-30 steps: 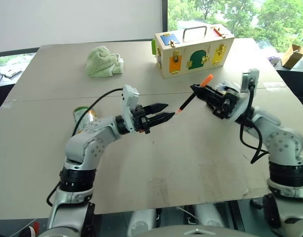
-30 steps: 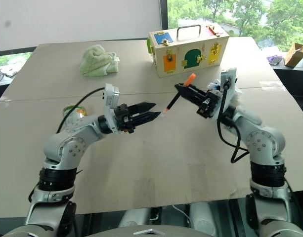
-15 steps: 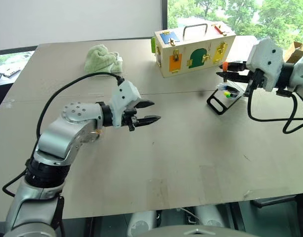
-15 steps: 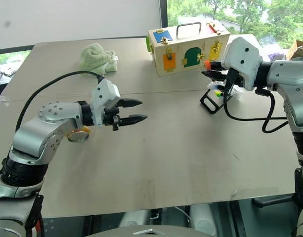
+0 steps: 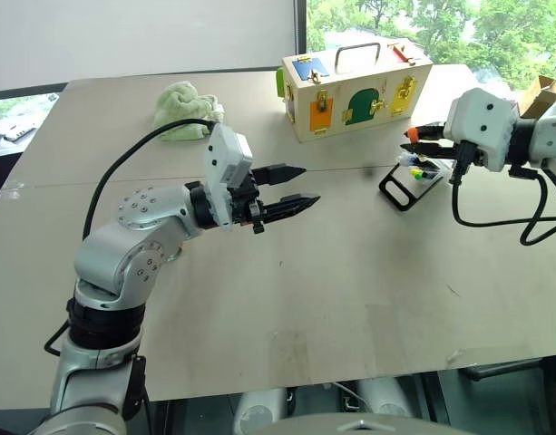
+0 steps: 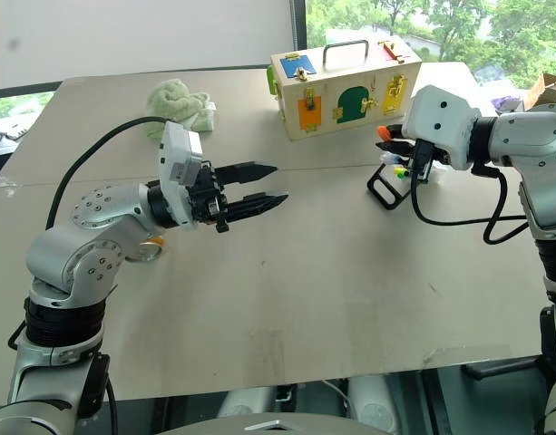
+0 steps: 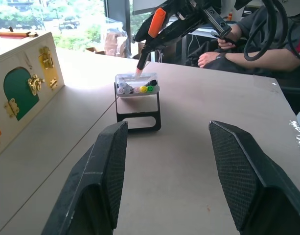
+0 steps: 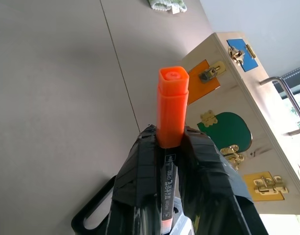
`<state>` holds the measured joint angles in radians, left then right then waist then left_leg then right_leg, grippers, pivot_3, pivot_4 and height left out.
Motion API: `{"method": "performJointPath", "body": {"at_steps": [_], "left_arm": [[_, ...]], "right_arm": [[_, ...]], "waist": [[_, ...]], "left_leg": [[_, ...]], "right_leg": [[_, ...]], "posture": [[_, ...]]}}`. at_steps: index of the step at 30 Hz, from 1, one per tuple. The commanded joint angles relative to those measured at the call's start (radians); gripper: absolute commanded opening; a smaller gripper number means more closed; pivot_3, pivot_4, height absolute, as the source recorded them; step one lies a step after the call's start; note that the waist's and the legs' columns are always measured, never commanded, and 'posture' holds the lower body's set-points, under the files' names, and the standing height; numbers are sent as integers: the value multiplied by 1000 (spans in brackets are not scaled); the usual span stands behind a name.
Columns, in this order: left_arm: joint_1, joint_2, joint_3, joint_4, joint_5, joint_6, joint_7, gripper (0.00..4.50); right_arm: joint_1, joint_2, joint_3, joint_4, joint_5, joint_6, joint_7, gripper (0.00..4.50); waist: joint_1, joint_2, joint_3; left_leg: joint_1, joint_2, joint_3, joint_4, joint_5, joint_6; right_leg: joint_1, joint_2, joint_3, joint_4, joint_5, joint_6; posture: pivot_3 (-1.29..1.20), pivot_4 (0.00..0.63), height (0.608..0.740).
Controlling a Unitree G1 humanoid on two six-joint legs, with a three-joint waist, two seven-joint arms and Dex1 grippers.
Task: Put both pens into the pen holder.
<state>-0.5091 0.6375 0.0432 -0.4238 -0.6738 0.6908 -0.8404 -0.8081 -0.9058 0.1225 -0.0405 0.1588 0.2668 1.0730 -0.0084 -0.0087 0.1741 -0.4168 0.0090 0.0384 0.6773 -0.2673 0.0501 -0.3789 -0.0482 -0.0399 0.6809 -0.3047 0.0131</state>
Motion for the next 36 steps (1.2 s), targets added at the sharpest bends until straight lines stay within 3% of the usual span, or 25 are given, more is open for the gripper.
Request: {"method": "performJointPath", "body": {"at_steps": [1, 7, 9, 11, 15, 17, 22, 27, 30, 36], "left_arm": [[-14, 7, 23, -37, -17, -9, 7, 2700], [-8, -8, 23, -50, -38, -5, 27, 2700], [-2, -13, 20, -57, -40, -7, 38, 2739], [4, -16, 19, -67, -46, -5, 47, 2739], [23, -8, 23, -88, -61, 2, 54, 2739], [31, 0, 26, -92, -63, 2, 51, 2739], [47, 17, 38, -106, -76, 7, 53, 2739], [178, 23, 68, -130, -22, -35, 91, 2739], [341, -11, 114, -144, -51, -38, 119, 2739], [697, -34, 55, -125, 193, -226, 173, 2739]], "right_arm": [[-1, -2, -8, -5, -14, -13, 16, 79], [22, 15, 14, 54, -52, -69, 29, 79], [23, 15, 26, 99, -89, -116, 21, 1071], [19, 22, 25, 125, -104, -137, 12, 1646], [13, 39, 11, 139, -102, -156, 16, 3246], [11, 45, 4, 141, -98, -163, 16, 4322], [20, 102, -51, 40, 54, -34, 40, 4419], [216, 206, -100, -166, 295, 170, 14, 4419], [381, 265, -67, -209, 257, 114, -34, 4419], [621, 375, -60, -142, 208, -19, -103, 4419]], "waist": [[0, 0, 0], [0, 0, 0], [-1, 0, 0], [0, 0, 0], [-1, 0, 0], [-1, 0, 0], [-1, 0, 0], [1, -2, -2], [0, -2, -2], [0, -1, -2]], "left_leg": [[0, 0, 0, 0, 0, 0], [0, 0, 0, 0, 0, 0], [0, 0, 0, 0, 0, 0], [0, 0, 0, 0, 0, 0], [0, 0, 0, 0, 0, 0], [1, 0, 0, 0, 0, 0], [1, 0, 0, 1, 0, 0], [1, 0, -1, 0, 0, 0], [1, 0, -1, -1, 0, 0], [4, 0, -1, -2, 0, 0]], "right_leg": [[0, 0, 0, 0, 0, 0], [0, 0, 0, 0, 0, 0], [0, 0, 0, 0, 0, 0], [0, 0, 0, 0, 0, 0], [0, 0, 0, 0, 0, 0], [0, 0, 0, 0, 0, 0], [1, 0, 0, 0, 0, 0], [2, 0, -1, -2, 0, 0], [3, 0, -1, -3, 0, 0], [3, -1, -1, 0, 0, 0]], "posture": [[0, 150, 740], [0, 150, 740], [0, 150, 740], [0, 150, 740], [0, 150, 740], [0, 150, 740], [0, 150, 740], [0, 150, 740], [0, 150, 740], [0, 150, 740]]}}
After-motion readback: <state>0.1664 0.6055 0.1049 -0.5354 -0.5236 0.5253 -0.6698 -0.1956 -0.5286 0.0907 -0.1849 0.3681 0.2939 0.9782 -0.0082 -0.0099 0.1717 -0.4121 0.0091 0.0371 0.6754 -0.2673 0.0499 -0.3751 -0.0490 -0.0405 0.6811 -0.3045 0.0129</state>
